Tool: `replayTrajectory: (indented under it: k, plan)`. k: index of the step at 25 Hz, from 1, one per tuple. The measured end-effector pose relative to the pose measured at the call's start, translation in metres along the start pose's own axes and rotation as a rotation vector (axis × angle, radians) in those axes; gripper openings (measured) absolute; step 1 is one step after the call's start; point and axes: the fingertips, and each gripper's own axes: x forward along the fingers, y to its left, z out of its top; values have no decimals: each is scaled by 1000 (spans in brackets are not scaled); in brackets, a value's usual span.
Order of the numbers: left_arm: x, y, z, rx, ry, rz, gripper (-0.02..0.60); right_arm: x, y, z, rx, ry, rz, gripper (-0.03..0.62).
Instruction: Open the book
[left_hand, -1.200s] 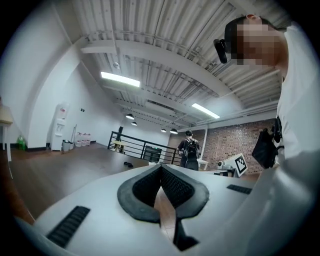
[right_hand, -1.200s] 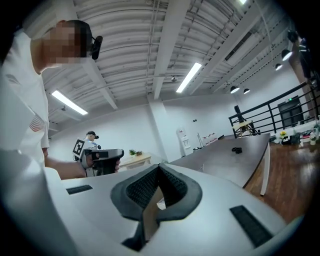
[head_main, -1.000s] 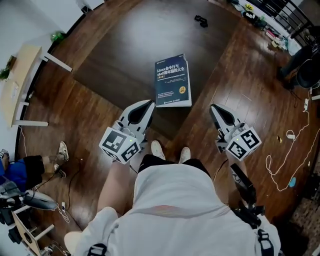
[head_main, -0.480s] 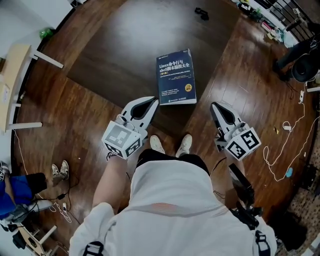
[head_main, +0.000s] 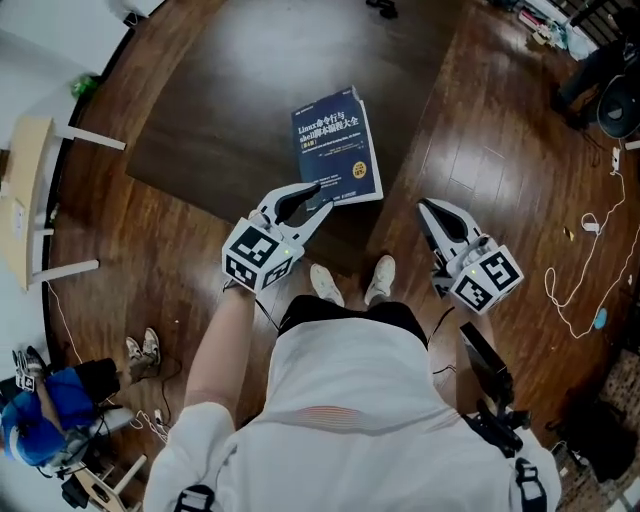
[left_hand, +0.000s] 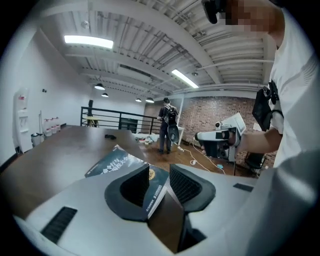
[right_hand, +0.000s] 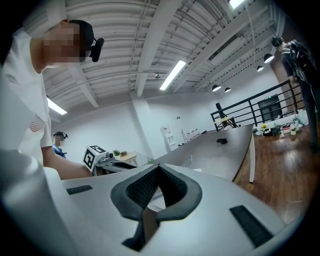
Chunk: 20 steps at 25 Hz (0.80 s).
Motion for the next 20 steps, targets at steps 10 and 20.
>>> replayTrajectory:
  k: [10, 20]
  plan:
    - [87, -4, -61, 182, 258, -78, 232, -15, -34, -28, 49, 48, -38, -6]
    - [135, -1, -106, 279, 430, -54, 232, -16, -60, -41, 87, 78, -37, -6]
